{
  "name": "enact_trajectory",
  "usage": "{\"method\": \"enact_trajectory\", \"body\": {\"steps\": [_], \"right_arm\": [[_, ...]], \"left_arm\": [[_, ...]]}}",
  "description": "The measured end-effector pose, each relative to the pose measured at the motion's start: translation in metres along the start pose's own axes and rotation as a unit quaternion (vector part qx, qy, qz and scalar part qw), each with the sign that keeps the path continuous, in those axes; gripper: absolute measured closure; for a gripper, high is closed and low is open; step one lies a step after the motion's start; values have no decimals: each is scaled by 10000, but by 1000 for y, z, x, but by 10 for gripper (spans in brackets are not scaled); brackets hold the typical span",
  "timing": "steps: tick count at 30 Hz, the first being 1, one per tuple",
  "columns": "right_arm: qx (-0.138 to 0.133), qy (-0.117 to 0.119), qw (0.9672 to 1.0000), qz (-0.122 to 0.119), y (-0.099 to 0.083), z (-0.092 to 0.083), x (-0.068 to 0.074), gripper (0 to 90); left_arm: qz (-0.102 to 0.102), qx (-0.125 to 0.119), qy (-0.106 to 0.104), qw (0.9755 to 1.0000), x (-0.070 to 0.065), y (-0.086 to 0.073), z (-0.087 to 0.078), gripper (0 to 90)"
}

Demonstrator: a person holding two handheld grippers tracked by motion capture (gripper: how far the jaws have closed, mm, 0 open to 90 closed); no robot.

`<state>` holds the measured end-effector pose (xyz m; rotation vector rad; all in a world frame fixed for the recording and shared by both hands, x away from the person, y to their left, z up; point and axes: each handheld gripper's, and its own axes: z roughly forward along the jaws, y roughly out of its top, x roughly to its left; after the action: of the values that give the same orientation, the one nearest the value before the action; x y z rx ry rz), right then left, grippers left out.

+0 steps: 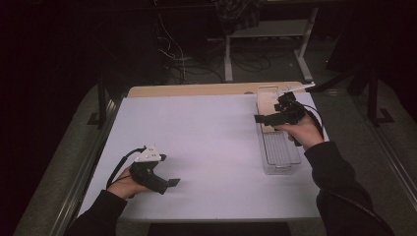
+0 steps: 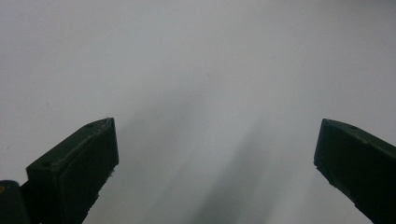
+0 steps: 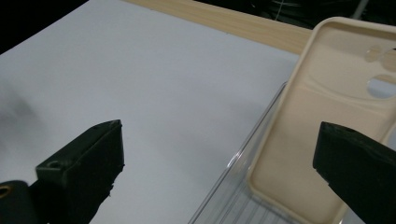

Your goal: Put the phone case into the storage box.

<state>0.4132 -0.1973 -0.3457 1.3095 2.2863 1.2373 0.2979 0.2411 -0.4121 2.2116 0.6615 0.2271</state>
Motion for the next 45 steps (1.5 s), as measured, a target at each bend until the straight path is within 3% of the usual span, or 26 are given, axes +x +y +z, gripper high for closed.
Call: {"method": "enact_trajectory", "body": {"steps": [18, 25, 41, 43, 45], "right_arm": [[-160, 546, 9978, -344, -43, -26, 29, 10], [-128, 649, 9958, -630, -58, -31, 41, 10], [31, 802, 9941, -727, -90, -37, 51, 10], [51, 828, 9940, -713, -95, -37, 52, 10], [123, 812, 9943, -681, -100, -37, 52, 8]], "left_arm": [[55, -83, -82, 9999, 3, 8, -8, 0], [51, -103, -108, 9999, 2, 9, -9, 0], [98, -118, -166, 9997, 3, 9, -13, 0], [173, -83, -165, 9997, 4, 9, -14, 0], [95, -101, -195, 9997, 3, 9, -15, 0]]}}
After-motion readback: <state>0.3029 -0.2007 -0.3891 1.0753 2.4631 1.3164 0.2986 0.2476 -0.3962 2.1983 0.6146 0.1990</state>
